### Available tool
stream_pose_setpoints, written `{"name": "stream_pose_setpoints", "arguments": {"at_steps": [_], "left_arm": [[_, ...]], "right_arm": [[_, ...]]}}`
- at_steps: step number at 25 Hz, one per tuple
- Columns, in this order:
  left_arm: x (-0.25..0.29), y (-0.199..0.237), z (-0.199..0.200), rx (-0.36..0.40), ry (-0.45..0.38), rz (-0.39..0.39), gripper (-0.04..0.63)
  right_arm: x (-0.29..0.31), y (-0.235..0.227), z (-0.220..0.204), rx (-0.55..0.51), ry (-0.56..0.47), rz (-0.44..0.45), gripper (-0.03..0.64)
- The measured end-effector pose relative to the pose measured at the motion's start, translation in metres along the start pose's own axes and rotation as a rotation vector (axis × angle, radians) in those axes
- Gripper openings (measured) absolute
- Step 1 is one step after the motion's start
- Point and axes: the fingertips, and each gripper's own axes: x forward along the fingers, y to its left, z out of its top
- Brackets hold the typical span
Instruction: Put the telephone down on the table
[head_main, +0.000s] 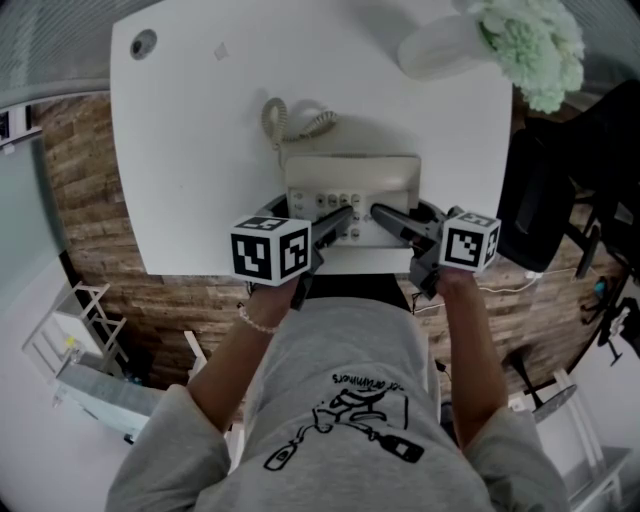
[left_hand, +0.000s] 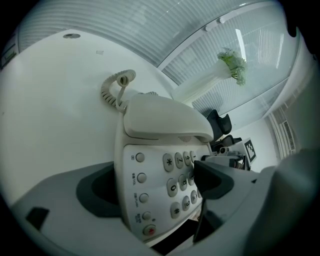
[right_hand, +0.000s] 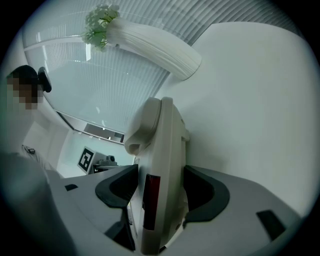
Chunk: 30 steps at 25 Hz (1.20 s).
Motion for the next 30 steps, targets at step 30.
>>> {"name": "stream_pose_setpoints", "arguments": {"at_steps": [30], "left_arm": [[-0.0007,0.0065,0.0,-0.011,0.023,0.048,0.448]], "right_arm": [[0.0029,-0.0014,0.0004,0.0,0.003,-0.039,0.296]]}}
